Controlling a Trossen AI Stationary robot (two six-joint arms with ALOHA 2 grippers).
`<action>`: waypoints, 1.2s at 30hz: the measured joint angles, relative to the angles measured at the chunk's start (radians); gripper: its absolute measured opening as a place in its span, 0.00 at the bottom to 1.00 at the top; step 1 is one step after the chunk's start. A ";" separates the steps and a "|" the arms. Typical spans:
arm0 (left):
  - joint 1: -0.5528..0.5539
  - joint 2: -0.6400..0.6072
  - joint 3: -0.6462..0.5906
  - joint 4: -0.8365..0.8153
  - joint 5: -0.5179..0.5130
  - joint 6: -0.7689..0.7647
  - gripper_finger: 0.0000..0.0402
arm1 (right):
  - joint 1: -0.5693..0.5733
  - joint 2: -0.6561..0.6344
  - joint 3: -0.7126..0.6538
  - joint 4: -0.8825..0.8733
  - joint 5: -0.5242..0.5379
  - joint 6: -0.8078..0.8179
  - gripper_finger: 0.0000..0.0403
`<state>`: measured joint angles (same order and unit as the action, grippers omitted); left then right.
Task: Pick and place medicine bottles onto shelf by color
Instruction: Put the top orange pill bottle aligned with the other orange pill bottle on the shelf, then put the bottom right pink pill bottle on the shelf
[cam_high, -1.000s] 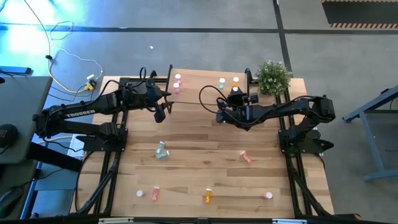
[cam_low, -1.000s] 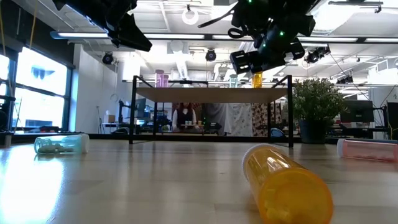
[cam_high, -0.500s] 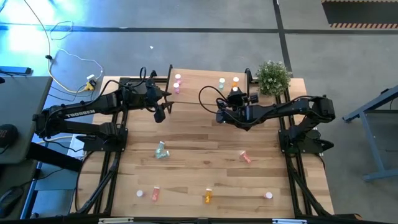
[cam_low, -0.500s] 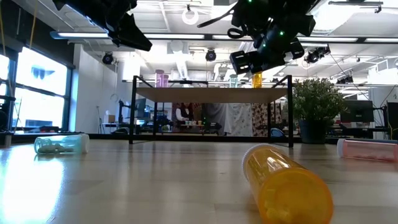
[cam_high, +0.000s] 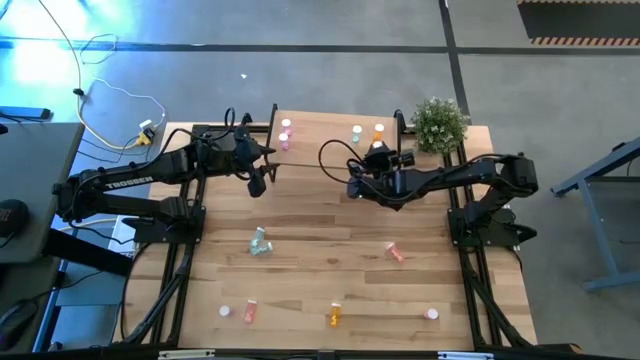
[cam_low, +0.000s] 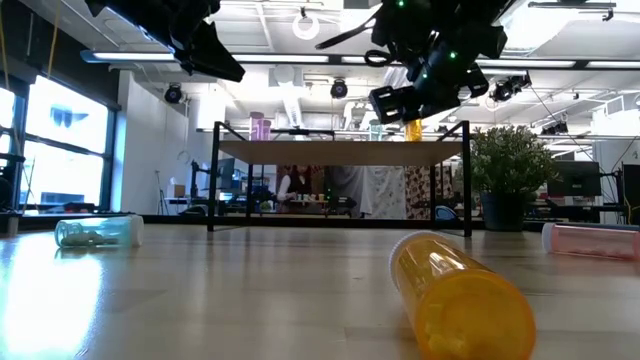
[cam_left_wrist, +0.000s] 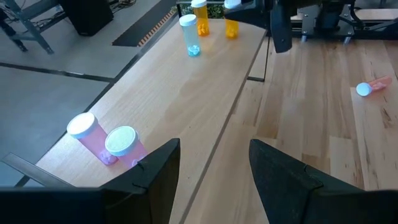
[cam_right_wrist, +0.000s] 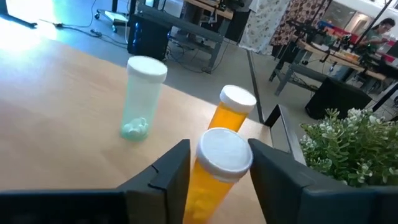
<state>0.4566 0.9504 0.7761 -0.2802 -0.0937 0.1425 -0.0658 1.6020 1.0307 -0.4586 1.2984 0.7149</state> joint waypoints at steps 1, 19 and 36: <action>0.000 0.000 0.000 0.000 0.000 0.000 0.46 | 0.000 0.000 0.000 0.001 -0.001 0.001 0.39; 0.000 0.000 0.000 0.000 0.000 0.000 0.46 | 0.001 -0.003 0.000 0.035 0.005 0.010 0.47; 0.000 0.000 0.000 0.000 0.000 0.000 0.46 | 0.001 -0.077 0.002 0.053 0.035 0.044 0.47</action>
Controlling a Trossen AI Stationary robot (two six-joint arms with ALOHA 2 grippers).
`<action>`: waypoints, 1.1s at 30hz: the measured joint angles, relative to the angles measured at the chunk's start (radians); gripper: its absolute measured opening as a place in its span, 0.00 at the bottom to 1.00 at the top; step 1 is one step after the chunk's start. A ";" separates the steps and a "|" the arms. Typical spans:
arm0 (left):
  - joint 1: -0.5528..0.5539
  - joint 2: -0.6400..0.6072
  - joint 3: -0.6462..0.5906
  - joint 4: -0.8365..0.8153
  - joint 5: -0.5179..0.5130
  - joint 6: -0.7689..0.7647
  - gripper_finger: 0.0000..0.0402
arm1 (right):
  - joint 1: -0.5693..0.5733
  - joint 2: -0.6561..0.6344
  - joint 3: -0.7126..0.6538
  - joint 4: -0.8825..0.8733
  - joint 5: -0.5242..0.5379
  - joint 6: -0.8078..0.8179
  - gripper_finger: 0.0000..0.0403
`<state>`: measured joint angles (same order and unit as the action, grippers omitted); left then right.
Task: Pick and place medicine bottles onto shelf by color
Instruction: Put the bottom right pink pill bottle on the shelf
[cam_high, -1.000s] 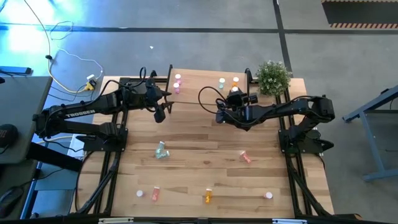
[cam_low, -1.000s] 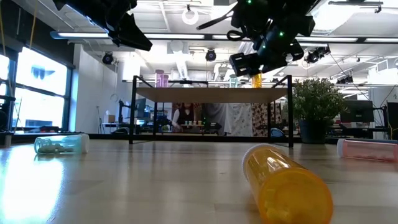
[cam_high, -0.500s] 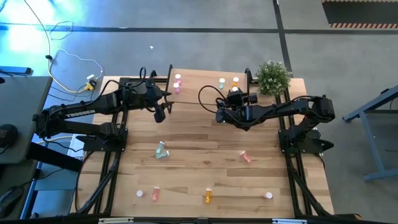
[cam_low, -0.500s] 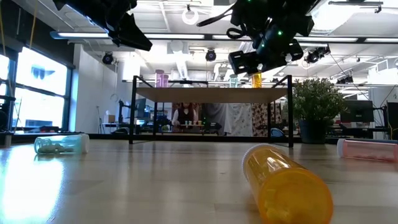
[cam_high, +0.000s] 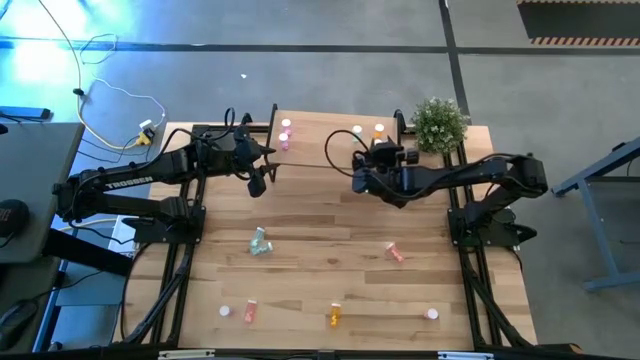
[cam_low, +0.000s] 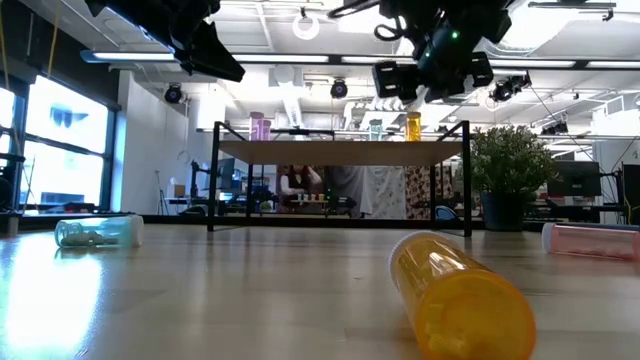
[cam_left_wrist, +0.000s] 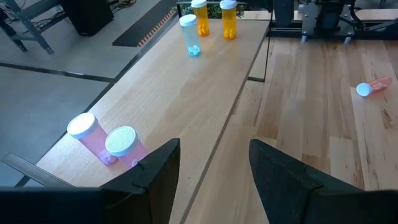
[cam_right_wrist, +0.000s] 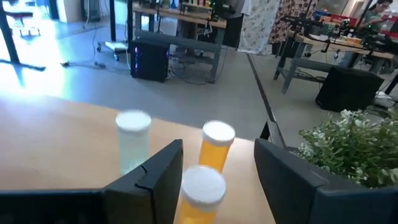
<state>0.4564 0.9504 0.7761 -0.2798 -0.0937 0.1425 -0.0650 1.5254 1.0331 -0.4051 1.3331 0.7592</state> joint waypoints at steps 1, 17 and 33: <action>0.000 0.000 0.000 0.000 0.000 0.000 0.46 | 0.000 -0.006 0.000 0.003 0.002 0.000 0.47; 0.000 0.000 0.000 0.000 0.000 -0.009 0.46 | 0.031 -0.204 0.000 0.155 -0.114 -0.219 0.47; -0.002 0.000 0.000 -0.126 0.211 -0.184 0.46 | 0.176 -0.389 0.000 0.034 -0.802 0.012 0.47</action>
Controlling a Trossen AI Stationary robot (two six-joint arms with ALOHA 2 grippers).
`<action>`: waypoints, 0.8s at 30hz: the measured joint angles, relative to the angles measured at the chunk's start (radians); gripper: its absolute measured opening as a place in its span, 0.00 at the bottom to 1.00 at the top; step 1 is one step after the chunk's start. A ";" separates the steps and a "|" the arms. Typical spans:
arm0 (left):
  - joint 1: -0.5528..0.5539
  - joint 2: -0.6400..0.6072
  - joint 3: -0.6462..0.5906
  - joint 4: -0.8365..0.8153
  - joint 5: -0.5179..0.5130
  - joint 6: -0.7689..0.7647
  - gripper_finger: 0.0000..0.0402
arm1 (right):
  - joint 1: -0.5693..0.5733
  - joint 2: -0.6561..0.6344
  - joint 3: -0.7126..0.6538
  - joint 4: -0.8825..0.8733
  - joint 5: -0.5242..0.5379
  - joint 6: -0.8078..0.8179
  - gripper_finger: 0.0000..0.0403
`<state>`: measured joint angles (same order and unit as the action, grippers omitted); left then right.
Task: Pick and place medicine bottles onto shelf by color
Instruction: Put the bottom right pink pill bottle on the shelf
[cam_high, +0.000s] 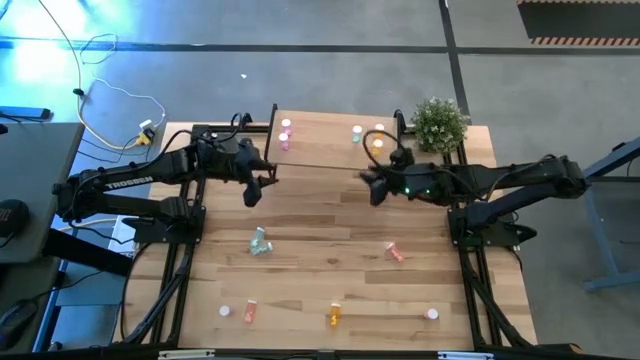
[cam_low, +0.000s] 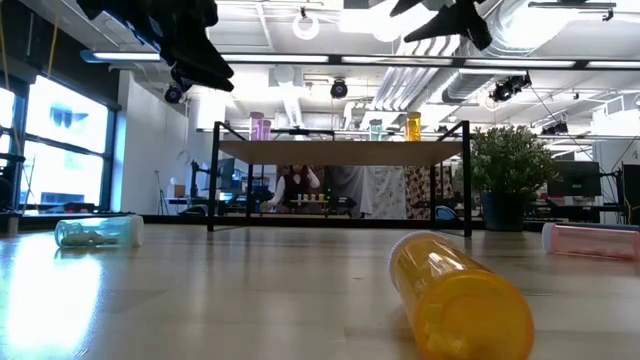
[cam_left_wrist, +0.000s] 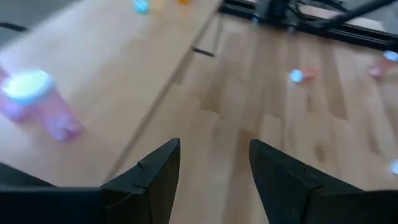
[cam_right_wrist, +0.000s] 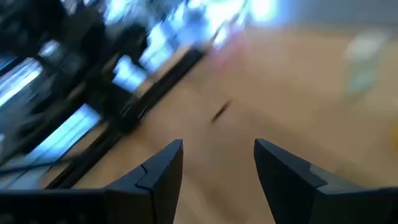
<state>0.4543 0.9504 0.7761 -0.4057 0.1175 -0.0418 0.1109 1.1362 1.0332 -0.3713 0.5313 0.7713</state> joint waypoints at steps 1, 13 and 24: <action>-0.003 0.000 0.000 -0.013 0.019 -0.006 0.46 | 0.007 0.000 0.000 -0.028 -0.050 0.040 0.47; -0.150 0.000 0.000 -0.073 0.036 -0.086 0.46 | 0.057 0.003 0.000 -0.467 -0.434 0.365 0.47; -0.303 0.000 0.000 -0.071 0.021 -0.284 0.46 | 0.125 0.003 0.000 -0.623 -0.550 0.441 0.48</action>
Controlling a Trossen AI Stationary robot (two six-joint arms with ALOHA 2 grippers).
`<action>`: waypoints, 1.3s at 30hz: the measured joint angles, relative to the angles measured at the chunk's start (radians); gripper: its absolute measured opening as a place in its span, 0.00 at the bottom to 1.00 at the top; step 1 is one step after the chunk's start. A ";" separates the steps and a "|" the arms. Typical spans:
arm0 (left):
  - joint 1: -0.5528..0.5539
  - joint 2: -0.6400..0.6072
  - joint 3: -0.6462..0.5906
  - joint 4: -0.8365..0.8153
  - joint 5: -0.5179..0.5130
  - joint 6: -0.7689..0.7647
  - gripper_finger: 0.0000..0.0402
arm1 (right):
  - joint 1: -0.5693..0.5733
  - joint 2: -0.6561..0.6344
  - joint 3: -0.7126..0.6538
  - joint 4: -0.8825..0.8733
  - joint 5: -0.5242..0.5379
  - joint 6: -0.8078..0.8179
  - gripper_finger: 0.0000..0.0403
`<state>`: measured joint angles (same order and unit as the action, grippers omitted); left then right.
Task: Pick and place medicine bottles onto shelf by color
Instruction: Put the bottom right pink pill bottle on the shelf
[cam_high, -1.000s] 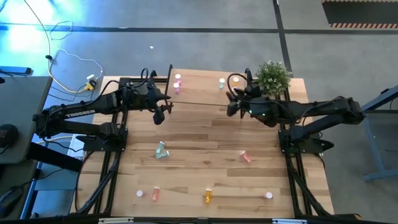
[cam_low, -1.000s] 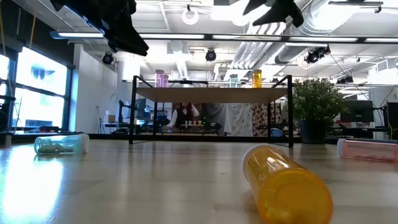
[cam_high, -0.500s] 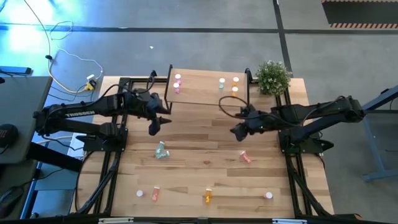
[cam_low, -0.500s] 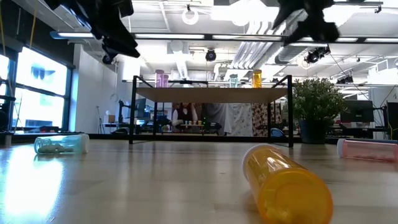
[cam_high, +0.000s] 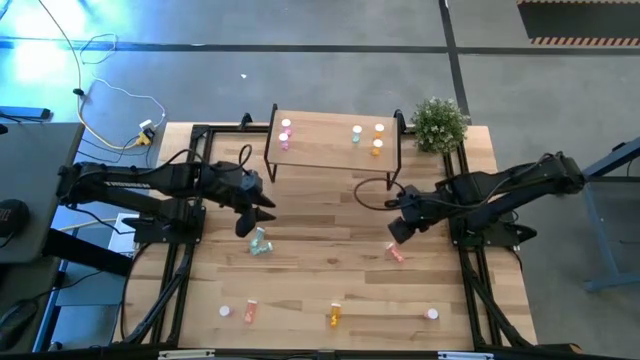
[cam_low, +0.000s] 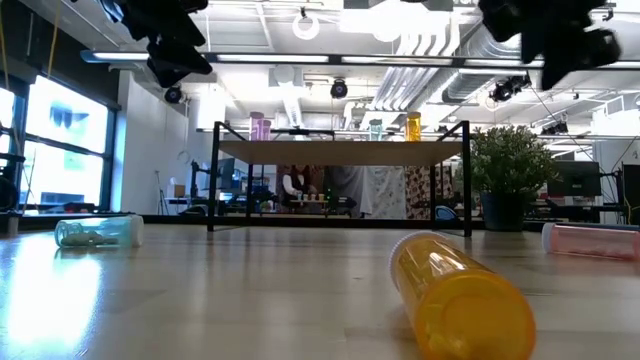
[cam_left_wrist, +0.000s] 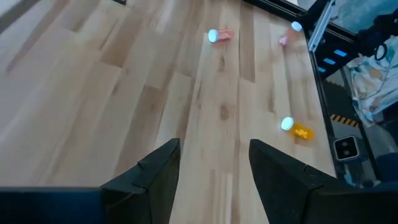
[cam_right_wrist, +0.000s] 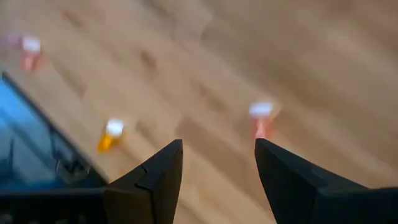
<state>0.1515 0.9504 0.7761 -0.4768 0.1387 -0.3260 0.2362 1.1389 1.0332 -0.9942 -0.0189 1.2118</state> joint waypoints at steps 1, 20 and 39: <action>-0.007 0.000 0.000 0.000 -0.006 -0.008 0.46 | 0.013 0.000 0.000 -0.002 -0.027 0.004 0.48; -0.038 0.000 0.000 0.003 -0.077 -0.015 0.46 | 0.443 0.009 0.000 -0.005 -0.052 0.509 0.57; -0.038 0.000 0.000 0.010 -0.125 -0.036 0.46 | 0.702 0.301 0.000 0.146 -0.065 0.652 0.57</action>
<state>0.1139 0.9504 0.7761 -0.4670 0.0135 -0.3624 0.9382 1.4396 1.0328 -0.8484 -0.0840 1.8638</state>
